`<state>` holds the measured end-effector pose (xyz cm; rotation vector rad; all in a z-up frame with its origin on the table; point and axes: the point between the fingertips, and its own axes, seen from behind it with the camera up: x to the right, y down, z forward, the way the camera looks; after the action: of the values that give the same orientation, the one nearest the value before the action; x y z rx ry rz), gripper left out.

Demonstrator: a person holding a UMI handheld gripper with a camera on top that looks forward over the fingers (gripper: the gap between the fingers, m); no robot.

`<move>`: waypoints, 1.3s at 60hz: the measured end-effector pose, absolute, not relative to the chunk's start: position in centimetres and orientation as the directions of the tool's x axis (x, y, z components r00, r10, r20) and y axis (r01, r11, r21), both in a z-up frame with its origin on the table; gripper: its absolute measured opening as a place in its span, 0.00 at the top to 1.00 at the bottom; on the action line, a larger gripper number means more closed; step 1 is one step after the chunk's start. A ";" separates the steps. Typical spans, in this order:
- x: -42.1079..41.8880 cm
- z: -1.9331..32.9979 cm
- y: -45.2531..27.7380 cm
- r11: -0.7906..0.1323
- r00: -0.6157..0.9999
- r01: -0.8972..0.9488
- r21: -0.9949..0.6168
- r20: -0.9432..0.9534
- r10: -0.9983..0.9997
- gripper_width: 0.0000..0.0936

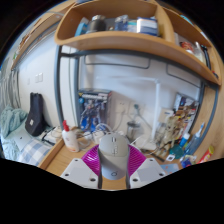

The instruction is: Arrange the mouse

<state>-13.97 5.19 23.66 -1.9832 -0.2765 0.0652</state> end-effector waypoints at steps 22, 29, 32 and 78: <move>10.7 19.1 9.1 -0.474 0.994 0.103 -0.874 0.082 0.066 0.67; 13.9 12.1 9.6 -0.564 0.998 0.066 -0.823 0.055 0.037 0.66; 14.4 9.2 9.6 -0.599 0.999 0.055 -0.799 0.043 0.034 0.66; 13.5 3.4 6.2 -0.715 0.999 0.047 -0.697 0.028 0.038 0.14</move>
<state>13.48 6.16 3.35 -2.3688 -0.0587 -0.0148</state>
